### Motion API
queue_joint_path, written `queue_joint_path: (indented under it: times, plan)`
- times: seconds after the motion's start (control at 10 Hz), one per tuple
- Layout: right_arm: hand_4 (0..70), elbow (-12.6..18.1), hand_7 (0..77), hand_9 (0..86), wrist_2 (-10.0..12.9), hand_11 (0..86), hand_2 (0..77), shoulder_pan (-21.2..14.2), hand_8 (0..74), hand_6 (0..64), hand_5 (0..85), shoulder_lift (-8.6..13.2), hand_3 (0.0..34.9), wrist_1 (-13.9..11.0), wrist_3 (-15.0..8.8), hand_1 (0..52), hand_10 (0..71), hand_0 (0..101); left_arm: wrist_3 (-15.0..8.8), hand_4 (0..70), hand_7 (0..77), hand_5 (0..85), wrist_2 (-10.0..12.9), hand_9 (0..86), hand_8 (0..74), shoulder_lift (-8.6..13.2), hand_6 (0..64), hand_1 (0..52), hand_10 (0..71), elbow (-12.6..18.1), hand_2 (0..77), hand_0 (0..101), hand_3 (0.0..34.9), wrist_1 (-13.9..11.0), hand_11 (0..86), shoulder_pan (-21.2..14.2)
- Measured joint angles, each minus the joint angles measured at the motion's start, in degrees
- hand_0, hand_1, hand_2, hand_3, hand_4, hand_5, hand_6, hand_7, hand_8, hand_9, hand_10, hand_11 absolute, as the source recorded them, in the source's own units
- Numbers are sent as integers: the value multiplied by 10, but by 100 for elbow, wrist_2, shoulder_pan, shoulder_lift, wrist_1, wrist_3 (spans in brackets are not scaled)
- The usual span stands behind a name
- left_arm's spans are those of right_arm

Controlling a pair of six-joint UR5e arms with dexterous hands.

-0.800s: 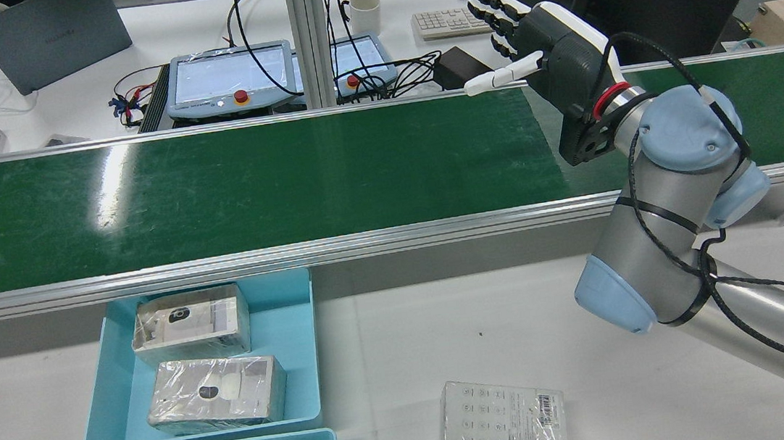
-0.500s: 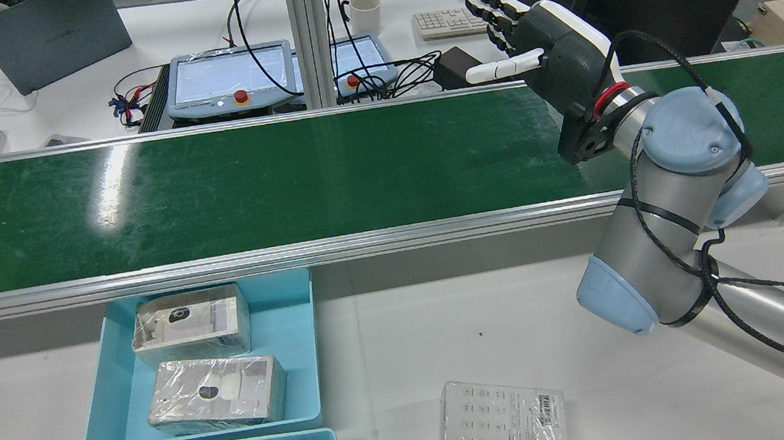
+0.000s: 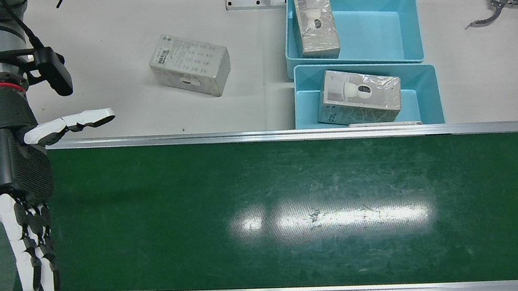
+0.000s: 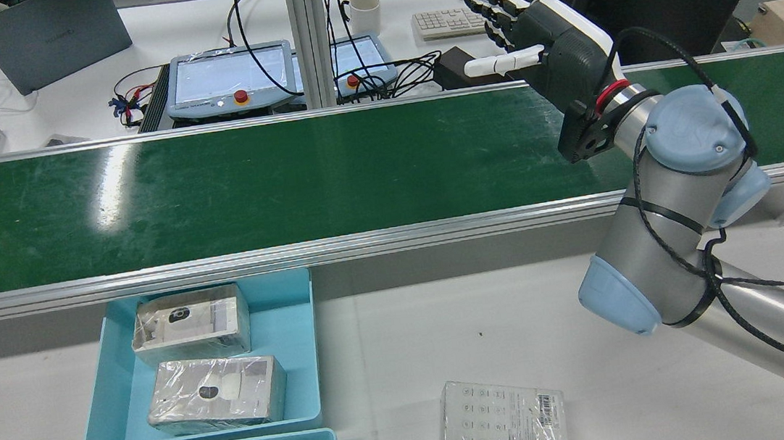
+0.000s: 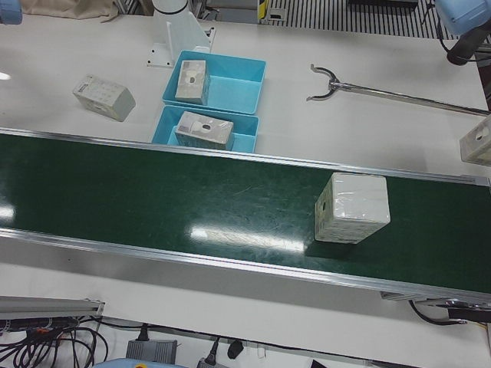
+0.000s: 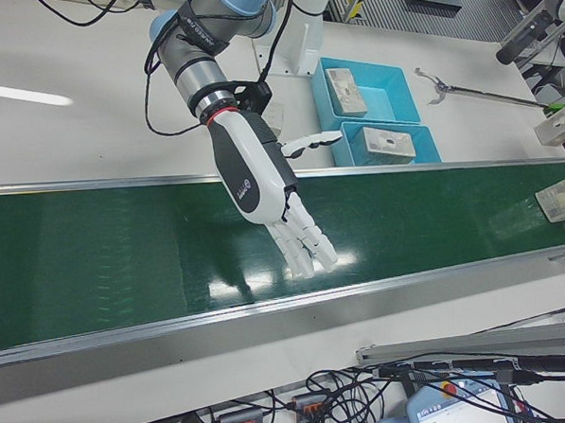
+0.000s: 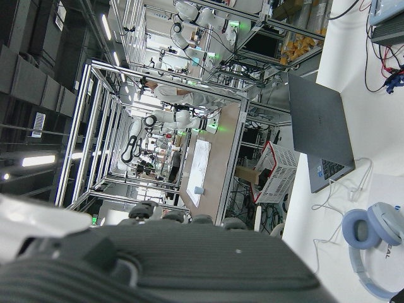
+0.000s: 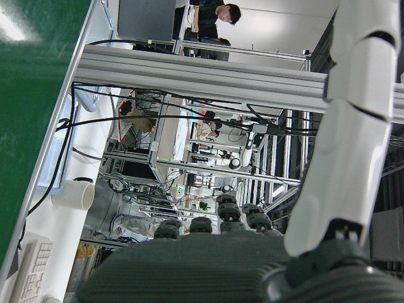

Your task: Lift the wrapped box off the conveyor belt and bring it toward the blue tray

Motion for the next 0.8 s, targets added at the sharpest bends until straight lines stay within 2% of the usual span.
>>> queue_joint_path:
  times: [0.2,0.6,0.8]
  plan:
    - [11,10,5,11,-5,33,104,-33,5,0,38,-12,5,5,0,115,16,440,0,0,0,11,0,0,0,0,0,0,0,0,11,0,0,0,0,0]
    - [11,122,5,11,-8,33,125,-63,5,0,27,-67,6,2,55,115,16,440,0,0,0,11,0,0,0,0,0,0,0,0,5,0,0,0,0,0]
    - [11,276,5,11,-9,33,114,-92,16,0,27,-233,6,6,66,115,16,440,0,0,0,11,0,0,0,0,0,0,0,0,5,0,0,0,0,0]
